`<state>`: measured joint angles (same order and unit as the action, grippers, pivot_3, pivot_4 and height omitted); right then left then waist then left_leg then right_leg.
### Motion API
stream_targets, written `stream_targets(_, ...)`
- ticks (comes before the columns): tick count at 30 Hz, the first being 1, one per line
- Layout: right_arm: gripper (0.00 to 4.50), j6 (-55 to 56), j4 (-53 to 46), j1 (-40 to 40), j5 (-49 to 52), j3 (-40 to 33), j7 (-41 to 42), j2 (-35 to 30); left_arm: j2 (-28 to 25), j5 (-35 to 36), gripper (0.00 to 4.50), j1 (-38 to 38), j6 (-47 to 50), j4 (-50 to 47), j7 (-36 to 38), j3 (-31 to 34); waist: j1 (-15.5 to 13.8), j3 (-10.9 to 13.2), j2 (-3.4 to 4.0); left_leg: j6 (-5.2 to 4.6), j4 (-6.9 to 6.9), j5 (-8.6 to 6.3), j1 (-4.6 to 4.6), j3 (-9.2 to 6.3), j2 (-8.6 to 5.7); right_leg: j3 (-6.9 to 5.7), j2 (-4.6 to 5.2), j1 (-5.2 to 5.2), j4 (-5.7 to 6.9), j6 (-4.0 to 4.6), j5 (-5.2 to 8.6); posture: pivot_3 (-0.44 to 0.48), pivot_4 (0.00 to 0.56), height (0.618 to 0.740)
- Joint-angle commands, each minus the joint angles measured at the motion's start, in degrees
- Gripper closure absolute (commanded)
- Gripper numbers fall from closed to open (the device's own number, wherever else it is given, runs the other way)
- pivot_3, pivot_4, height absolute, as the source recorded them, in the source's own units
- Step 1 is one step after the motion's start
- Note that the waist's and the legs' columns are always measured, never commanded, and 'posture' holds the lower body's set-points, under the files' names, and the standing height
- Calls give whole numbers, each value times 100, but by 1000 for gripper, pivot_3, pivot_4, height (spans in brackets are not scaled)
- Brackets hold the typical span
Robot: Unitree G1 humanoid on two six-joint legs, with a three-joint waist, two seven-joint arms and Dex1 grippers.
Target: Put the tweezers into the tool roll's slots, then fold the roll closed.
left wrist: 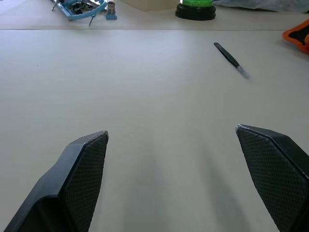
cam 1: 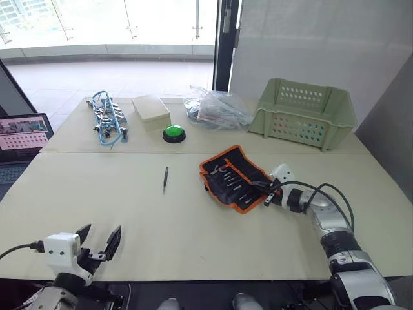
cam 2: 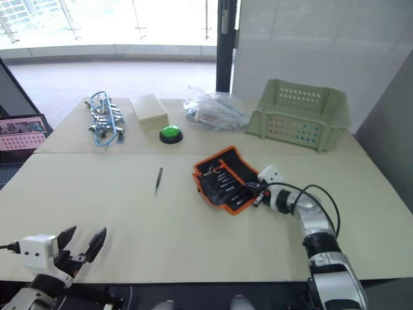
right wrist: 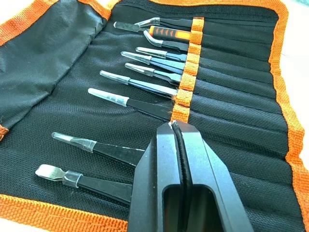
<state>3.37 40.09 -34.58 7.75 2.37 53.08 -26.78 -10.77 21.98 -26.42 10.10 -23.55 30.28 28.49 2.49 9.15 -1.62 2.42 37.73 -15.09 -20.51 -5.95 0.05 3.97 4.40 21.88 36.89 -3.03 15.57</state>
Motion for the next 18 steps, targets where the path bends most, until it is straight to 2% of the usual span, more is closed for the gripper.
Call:
stream_targets(1,4500,-134,319,242,-296,257,100,13,-76,16,18,9,-286,20,-49,-33,-1,-2,-3,0,0,0,0,0,0,-1,0,-1,-1,0,0,0,150,740)
stream_targets(7,4500,-144,269,298,-284,216,79,-1,-259,93,18,167,-341,178,-82,-74,0,-4,-5,-1,-1,-1,2,0,0,-1,0,-3,-3,0,0,0,150,740)
stream_targets(13,4500,-217,66,475,-227,122,-1,-17,-572,247,18,1032,222,207,-328,-336,-33,-4,-5,-2,-1,-2,25,-4,-1,-6,1,-37,-13,0,0,0,150,740)
stream_targets(18,4500,-308,-281,759,-153,24,-90,-67,-614,-172,18,1892,875,256,-1057,-891,-46,-4,-4,-12,-1,-8,33,-9,-2,-8,1,-51,-18,-1,1,0,150,740)
